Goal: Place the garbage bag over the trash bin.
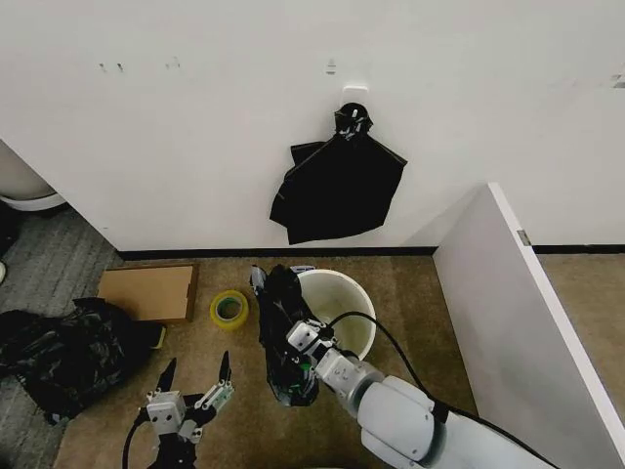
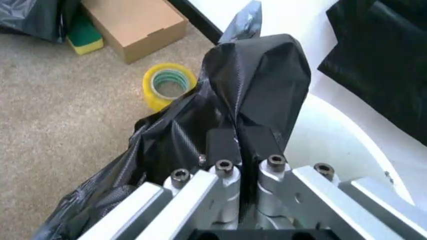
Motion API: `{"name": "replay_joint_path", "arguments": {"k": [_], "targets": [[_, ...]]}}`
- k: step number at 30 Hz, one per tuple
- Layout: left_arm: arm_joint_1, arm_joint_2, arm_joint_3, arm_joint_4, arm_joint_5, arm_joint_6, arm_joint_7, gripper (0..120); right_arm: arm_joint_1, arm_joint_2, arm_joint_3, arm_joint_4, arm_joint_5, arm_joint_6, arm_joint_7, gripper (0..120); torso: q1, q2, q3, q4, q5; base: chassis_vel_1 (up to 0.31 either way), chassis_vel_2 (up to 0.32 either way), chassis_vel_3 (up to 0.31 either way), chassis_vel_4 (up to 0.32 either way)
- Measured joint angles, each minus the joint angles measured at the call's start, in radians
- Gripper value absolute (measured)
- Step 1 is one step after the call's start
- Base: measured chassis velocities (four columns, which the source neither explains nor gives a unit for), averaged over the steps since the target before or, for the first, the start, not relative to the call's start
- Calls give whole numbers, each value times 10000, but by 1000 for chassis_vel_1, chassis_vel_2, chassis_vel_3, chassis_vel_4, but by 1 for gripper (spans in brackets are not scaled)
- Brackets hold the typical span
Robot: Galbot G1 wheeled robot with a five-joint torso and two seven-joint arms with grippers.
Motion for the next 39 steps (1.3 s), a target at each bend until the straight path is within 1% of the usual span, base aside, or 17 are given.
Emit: {"name": "replay_joint_path", "arguments": {"k": [4,10,11,12,13,15,18,19,22,26,30,35,39], "targets": [[-309,244,117,65,-177,410,-26,100,-31,-20,26,47,64,12,27,0,0,0,0,1,0,0,0,0,0],[-1045,1332,449,109,-859,1221,-4,100,-75,-80,86,85,167,21,59,0,0,0,0,2,0,0,0,0,0],[-1045,1332,449,109,-859,1221,-4,100,-75,-80,86,85,167,21,59,0,0,0,0,2,0,0,0,0,0],[-1271,1543,529,142,-909,1370,-44,100,-79,-84,104,89,214,22,73,0,0,0,0,1,1,0,0,0,0],[-1330,1592,550,155,-916,1409,-62,99,-78,-85,108,91,229,22,77,0,0,0,0,1,0,0,0,0,0],[-1844,1954,837,244,-1002,1725,-163,99,-64,-89,119,89,351,21,122,0,0,0,0,2,1,0,0,0,0],[-2512,2246,1420,369,-1212,2027,-238,99,-26,-70,126,35,471,11,201,0,0,0,0,1,1,0,0,0,0],[-2512,2246,1420,369,-1212,2027,-238,99,-26,-70,126,35,471,11,201,0,0,0,0,1,1,0,0,0,0],[-3134,2399,2170,606,-1586,2390,-476,98,3,-75,117,30,670,-30,267,0,1,0,0,2,1,0,0,0,0],[-3548,2378,2761,870,-1972,2771,-808,97,-16,-109,152,76,950,-79,375,0,0,0,0,3,1,0,0,0,0],[-3744,2250,3030,1118,-1999,2891,-980,95,-51,-158,203,147,1092,-86,421,0,0,0,-1,3,1,0,0,0,0],[-3921,2079,3118,1332,-2063,2929,-1058,95,-50,-211,212,259,1141,-93,411,0,0,0,-1,2,2,0,0,0,0],[-4366,1866,3189,1502,-2211,2973,-1087,94,-11,-235,210,307,1172,-95,379,0,0,0,-1,1,2,0,0,0,0]]}}
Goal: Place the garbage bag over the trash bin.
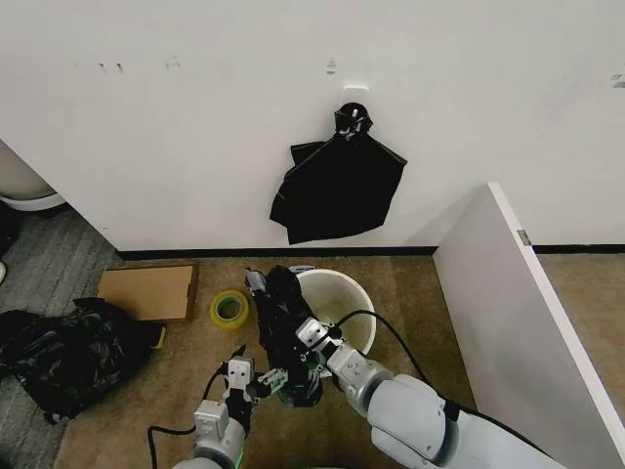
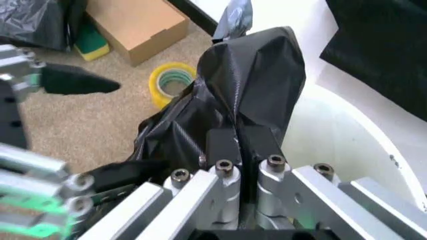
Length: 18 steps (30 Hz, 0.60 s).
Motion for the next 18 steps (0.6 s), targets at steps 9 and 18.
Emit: {"name": "replay_joint_path", "arguments": {"k": [9,18], "targets": [[-716,-315,581,515,-319,159,-116,94,-57,47,49,55,58,-17,-57,0,0,0,0,2,0,0,0,0,0],[-1393,-669,880,934,-727,693,-642,94,-362,-137,385,298,184,-24,-71,0,0,0,0,1,0,0,0,0,0]]}}
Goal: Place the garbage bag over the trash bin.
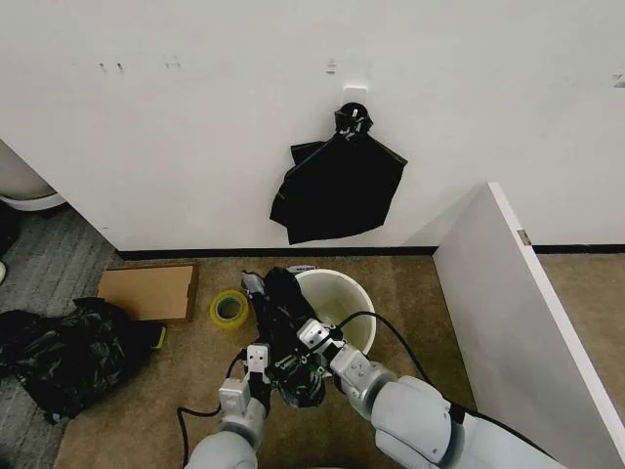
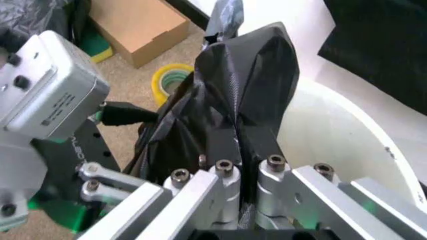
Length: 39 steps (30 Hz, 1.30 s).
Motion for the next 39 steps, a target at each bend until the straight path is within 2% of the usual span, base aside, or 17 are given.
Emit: {"name": "replay_joint_path", "arguments": {"k": [9,20,24,26,31,39], "targets": [[-601,33,167,45,-306,235,-116,94,-131,23,347,-74,68,1,-9,0,0,0,0,0,1,0,0,0,0],[-1022,34,295,39,-605,668,-528,91,38,-84,707,-98,993,-120,159,0,0,0,0,0,0,0,0,0,0],[-1657,30,407,38,-1588,1270,-1107,84,86,-74,747,-90,1121,-145,205,0,0,0,1,1,0,0,0,0,0],[-2057,-33,488,24,-2291,1636,-1505,84,12,-79,778,-51,1131,-150,212,0,1,0,1,-1,1,0,0,0,0],[-2492,-229,581,-50,-3266,2384,-2409,83,-105,-100,843,-5,1138,-158,222,0,1,0,1,-1,1,0,0,0,0],[-2603,-525,703,-139,-3607,3012,-3400,74,-217,-77,897,-5,1142,-199,238,0,-1,0,1,0,2,0,0,0,0]]}}
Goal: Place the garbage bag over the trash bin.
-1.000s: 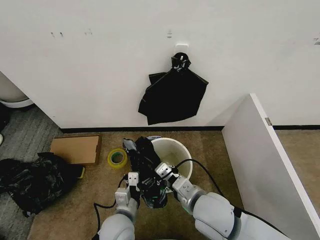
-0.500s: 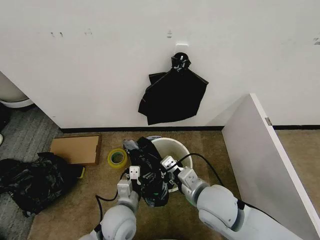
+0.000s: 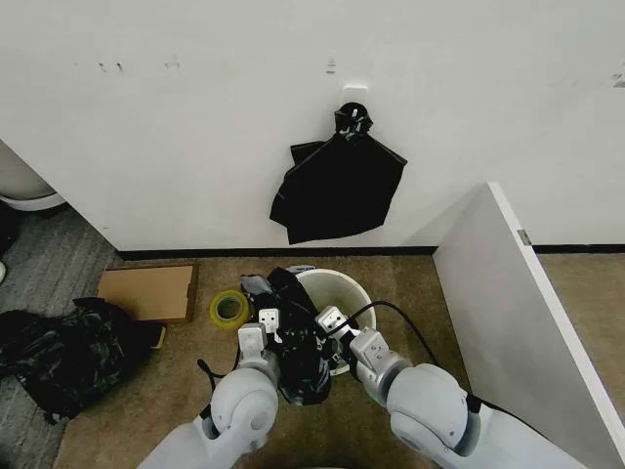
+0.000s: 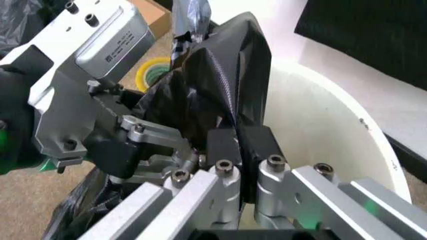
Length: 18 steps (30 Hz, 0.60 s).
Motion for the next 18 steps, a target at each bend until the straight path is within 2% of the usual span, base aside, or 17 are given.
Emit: {"name": "replay_joint_path", "arguments": {"k": [8,18], "targets": [[-81,-190,-3,-34,-103,163,-733,70,1,69,-7,-63,-2,-31,1,0,0,0,0,0,-1,0,0,0,0],[-362,-441,13,435,-306,361,-1277,67,-61,130,-16,-53,-1,-42,2,0,0,0,0,-1,-2,0,0,0,0]]}}
